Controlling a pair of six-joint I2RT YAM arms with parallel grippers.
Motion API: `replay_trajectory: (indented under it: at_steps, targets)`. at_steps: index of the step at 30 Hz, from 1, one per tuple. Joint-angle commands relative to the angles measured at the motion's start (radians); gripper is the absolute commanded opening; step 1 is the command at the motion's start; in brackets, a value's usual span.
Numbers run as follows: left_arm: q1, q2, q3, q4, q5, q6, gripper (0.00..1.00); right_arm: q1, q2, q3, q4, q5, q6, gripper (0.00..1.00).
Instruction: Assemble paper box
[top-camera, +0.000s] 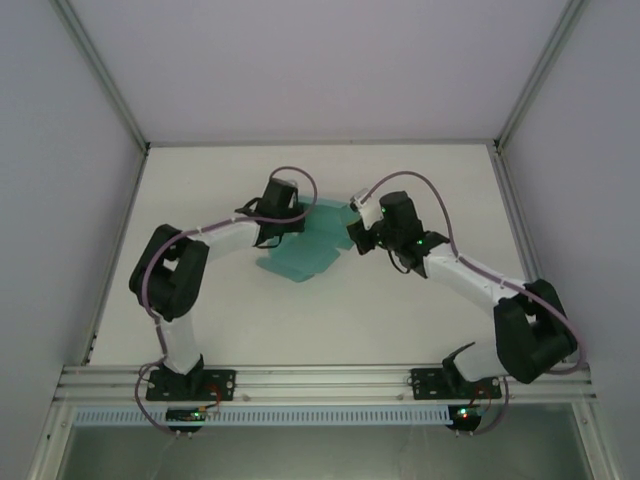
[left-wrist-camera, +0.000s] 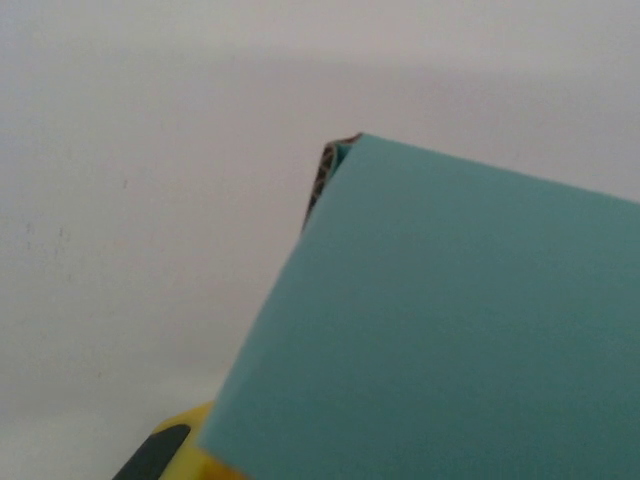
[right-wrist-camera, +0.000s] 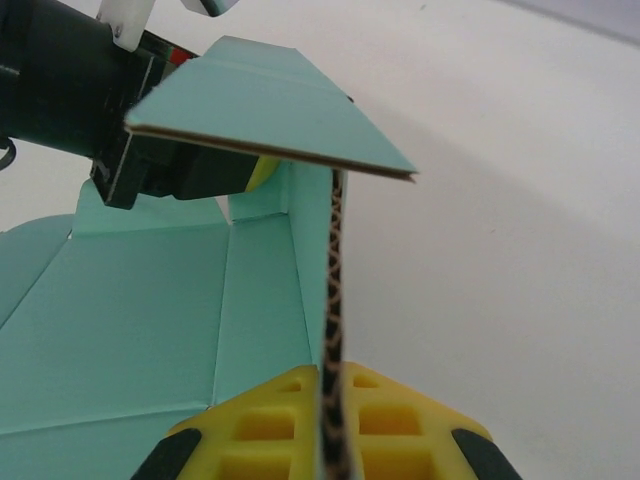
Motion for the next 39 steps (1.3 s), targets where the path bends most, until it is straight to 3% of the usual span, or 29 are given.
replay_trajectory:
  at_steps: [1,4,11,22,32,39]
  targets:
    - [0.073,-0.006,-0.067,0.043,-0.105,0.06,0.12,0.0,0.023,-0.034,-0.05,-0.067,-0.005,0.0]
    - [0.084,-0.012,-0.104,0.073,-0.065,0.069,0.13,0.0,0.033,-0.054,-0.029,-0.073,-0.006,0.0]
    - [0.099,-0.017,-0.137,0.16,0.05,0.077,0.32,-0.003,0.048,-0.04,-0.084,-0.089,-0.027,0.0]
    - [0.111,-0.06,-0.196,0.34,0.195,0.091,0.43,-0.025,0.063,-0.03,-0.121,-0.108,-0.057,0.0]
    - [0.138,-0.048,-0.221,0.469,0.305,0.044,0.44,-0.027,0.078,-0.017,-0.132,-0.111,-0.064,0.0]
    - [0.137,0.028,-0.168,0.402,0.312,0.036,0.35,-0.027,0.078,-0.016,-0.131,-0.101,-0.064,0.0]
